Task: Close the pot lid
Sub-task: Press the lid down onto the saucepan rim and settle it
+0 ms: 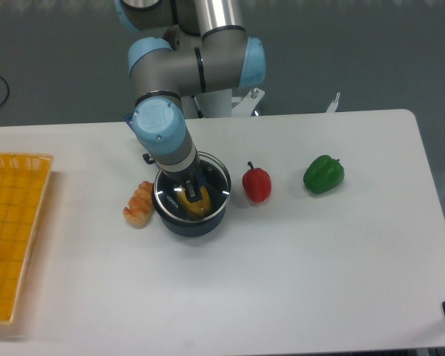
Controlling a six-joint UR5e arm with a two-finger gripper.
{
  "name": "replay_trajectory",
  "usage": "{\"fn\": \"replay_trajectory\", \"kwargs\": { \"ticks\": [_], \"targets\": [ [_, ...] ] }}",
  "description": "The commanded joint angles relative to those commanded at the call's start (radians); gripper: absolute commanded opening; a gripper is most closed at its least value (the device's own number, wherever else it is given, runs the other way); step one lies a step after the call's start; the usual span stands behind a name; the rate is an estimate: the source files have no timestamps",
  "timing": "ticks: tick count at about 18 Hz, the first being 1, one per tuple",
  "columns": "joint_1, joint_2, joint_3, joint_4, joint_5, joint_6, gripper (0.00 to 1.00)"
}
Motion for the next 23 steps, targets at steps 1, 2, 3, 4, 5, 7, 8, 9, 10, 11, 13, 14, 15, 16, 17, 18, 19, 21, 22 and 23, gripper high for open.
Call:
{"fn": "replay_trajectory", "kwargs": {
  "ticks": [1, 2, 3, 4, 5, 7, 8, 9, 10, 11, 13, 14, 15, 16, 17, 18, 19, 21, 22, 23],
  "targets": [
    [-0.005, -0.002, 0.0, 0.002, 0.0, -0.002, 0.67],
    [-0.005, -0.002, 0.0, 0.006, 0.0, -0.003, 0.67],
    [-0.006, -0.003, 0.0, 0.006, 0.0, -0.002, 0.67],
    [-0.006, -0.008, 0.0, 0.008, 0.0, -0.005, 0.67],
    [-0.008, -0.009, 0.0, 0.011, 0.0, -0.011, 0.67],
    [-0.011, -0.018, 0.0, 0.028, 0.0, -0.017, 0.67],
    [-0.017, -0.02, 0.002, 0.028, 0.0, -0.018, 0.67],
    [-0.018, -0.02, 0.0, 0.028, 0.0, -0.017, 0.67],
    [-0.02, -0.021, 0.0, 0.028, 0.002, -0.018, 0.67],
    [-0.02, -0.021, 0.002, 0.029, 0.0, -0.018, 0.67],
    [-0.02, -0.02, 0.0, 0.028, 0.0, -0.02, 0.67],
    [-0.02, -0.021, 0.0, 0.028, 0.0, -0.017, 0.67],
    [-0.02, -0.02, 0.0, 0.028, 0.0, -0.017, 0.67],
    [-0.02, -0.02, 0.0, 0.028, 0.0, -0.015, 0.67],
    [-0.02, -0.02, 0.0, 0.028, 0.0, -0.014, 0.67],
    [-0.02, -0.02, 0.0, 0.028, 0.0, -0.011, 0.67],
    [-0.02, -0.02, 0.0, 0.026, 0.0, -0.009, 0.67],
    [-0.02, -0.02, 0.0, 0.026, 0.002, -0.009, 0.67],
    [-0.02, -0.02, 0.0, 0.026, 0.0, -0.006, 0.67],
    [-0.018, -0.02, 0.0, 0.026, 0.0, -0.006, 0.67]
  ]
}}
